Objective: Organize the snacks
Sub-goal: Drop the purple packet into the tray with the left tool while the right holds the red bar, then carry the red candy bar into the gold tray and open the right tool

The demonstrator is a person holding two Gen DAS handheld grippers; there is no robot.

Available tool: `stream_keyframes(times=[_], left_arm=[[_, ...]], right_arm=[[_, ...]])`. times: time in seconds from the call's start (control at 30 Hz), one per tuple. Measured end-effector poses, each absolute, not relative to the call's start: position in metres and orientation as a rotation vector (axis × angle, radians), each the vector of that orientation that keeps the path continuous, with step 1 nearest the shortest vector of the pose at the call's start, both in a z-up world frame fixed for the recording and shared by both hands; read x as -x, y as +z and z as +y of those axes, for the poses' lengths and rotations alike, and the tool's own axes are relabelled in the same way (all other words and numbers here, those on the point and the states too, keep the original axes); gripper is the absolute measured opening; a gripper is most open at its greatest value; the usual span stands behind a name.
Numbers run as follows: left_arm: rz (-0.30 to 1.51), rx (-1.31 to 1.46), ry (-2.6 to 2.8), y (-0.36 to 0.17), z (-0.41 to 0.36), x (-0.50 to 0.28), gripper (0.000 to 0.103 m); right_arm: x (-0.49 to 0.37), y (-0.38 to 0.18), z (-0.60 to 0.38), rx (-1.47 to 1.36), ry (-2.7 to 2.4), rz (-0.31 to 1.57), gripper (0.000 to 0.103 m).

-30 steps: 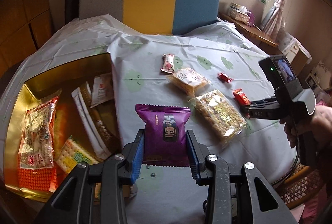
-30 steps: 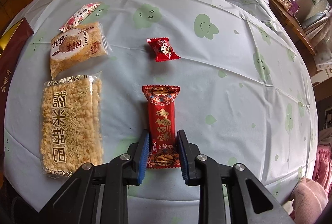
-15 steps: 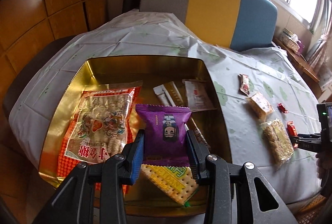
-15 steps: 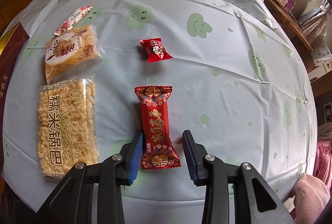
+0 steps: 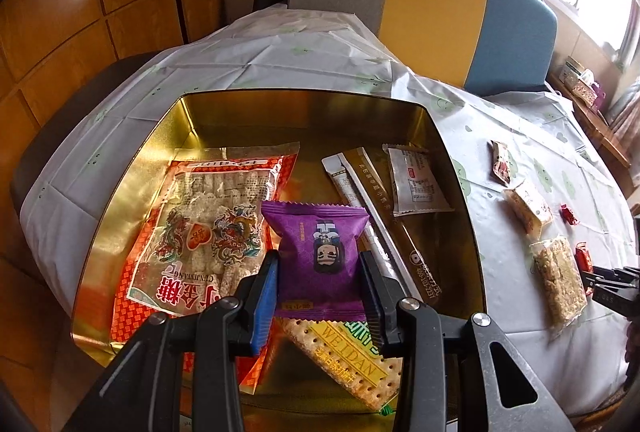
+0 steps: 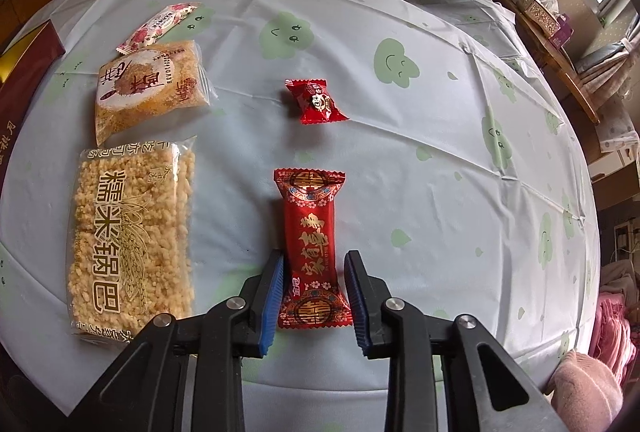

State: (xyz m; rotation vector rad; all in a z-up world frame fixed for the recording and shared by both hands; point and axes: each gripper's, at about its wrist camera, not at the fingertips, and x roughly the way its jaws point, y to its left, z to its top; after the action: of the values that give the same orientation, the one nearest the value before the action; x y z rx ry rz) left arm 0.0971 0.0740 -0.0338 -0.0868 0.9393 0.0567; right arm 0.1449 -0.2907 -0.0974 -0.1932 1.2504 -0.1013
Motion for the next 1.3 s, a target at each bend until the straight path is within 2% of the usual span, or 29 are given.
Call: stream_keyframes(times=[0.1, 0.43, 0.7, 1.3], left_arm=[[0.936, 0.079, 0.062, -0.035, 0.073, -0.103, 0.04], [0.96, 0.094, 0.099, -0.043, 0.077, -0.113, 0.05], [0.938, 0.101, 0.06, -0.037, 0.074, -0.096, 0.05], [0.954, 0.055, 0.035, -0.036, 0.065, -0.066, 0.05]], right_arm=[[-0.143, -0.098, -0.285, 0.205, -0.095, 1.249, 0.026], [-0.138, -0.099, -0.272, 0.229, -0.089, 1.244, 0.024], [-0.142, -0.095, -0.292, 0.052, -0.083, 1.279, 0.026], [-0.138, -0.086, -0.297, 0.091, -0.096, 1.268, 0.024]])
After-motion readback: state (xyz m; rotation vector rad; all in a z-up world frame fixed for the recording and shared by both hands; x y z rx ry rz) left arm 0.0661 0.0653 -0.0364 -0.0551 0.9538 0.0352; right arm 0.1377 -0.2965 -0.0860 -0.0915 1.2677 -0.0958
